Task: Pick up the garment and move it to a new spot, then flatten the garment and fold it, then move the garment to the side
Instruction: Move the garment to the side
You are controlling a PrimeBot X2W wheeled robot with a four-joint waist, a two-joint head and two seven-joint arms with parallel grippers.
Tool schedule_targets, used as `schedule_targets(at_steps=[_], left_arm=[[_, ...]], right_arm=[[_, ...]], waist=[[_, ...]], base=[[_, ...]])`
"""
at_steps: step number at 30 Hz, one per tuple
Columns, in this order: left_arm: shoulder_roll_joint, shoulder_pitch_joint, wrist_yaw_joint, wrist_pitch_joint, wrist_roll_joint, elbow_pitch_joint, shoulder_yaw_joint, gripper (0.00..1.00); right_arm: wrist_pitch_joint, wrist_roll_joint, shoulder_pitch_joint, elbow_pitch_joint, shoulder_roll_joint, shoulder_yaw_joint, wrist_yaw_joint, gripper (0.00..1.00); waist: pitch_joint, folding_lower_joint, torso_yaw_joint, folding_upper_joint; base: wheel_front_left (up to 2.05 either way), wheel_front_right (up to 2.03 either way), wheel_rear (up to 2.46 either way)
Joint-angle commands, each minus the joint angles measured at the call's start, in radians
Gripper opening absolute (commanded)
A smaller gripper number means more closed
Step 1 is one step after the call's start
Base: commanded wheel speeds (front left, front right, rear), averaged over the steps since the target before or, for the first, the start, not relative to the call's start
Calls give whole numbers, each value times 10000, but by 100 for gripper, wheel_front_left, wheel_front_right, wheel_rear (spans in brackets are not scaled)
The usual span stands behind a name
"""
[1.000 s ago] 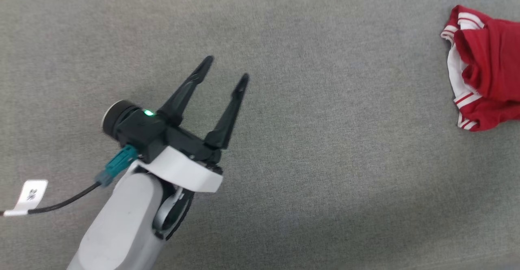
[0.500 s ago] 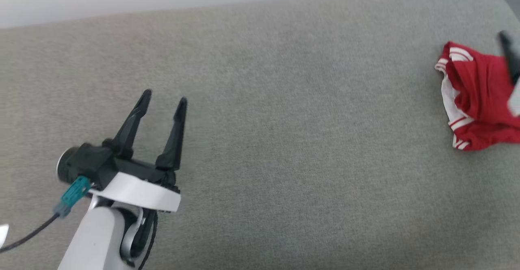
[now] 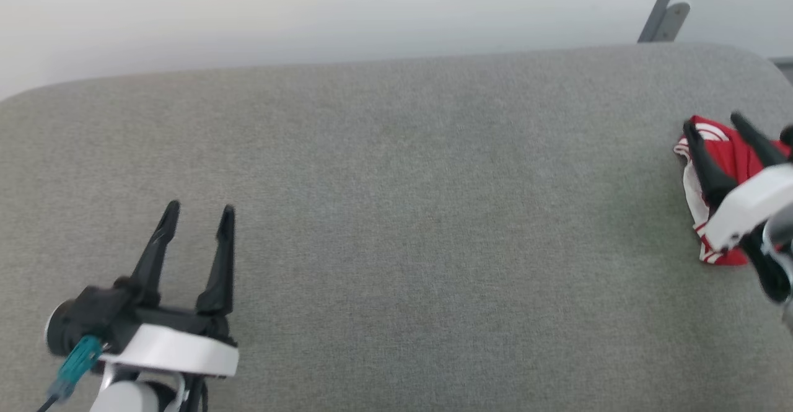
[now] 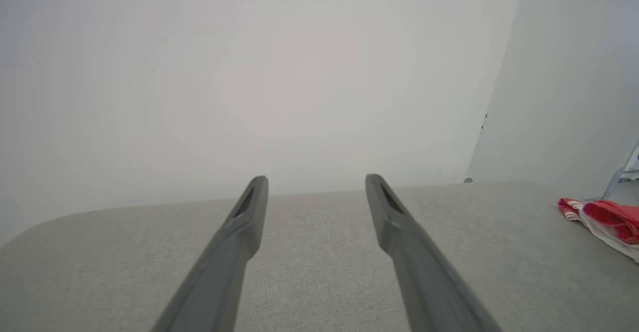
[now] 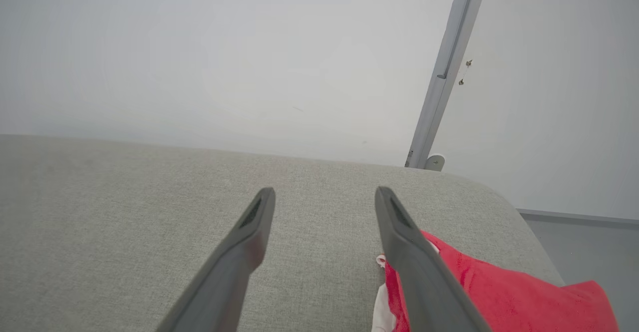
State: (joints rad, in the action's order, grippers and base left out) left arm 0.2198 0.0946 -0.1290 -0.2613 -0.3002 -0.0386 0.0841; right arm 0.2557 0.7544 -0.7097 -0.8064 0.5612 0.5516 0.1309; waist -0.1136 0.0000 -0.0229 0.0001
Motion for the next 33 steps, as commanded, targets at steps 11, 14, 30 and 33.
schedule_targets(at_steps=[11,14,30,33], left_arm=[[-359,-1592,-14,-51,316,521,-997,100],[-424,-1865,-12,-51,376,563,-1099,100],[-773,-2672,-14,-51,263,481,-1325,100],[-799,-2704,-12,-51,238,425,-1346,100]], right_arm=[[89,-1731,3267,1889,-1115,-3116,-2,100],[90,-2204,4093,2402,-1466,-3792,-2,100],[93,-3530,6762,4463,-2965,-5732,-2,100],[92,-3623,6970,4676,-3085,-5855,-2,100]], waist=[[763,0,331,-1],[896,0,389,-1],[1268,0,558,-1],[1276,0,568,-1]], base=[[0,0,0],[0,0,0],[0,0,0],[0,0,0]])
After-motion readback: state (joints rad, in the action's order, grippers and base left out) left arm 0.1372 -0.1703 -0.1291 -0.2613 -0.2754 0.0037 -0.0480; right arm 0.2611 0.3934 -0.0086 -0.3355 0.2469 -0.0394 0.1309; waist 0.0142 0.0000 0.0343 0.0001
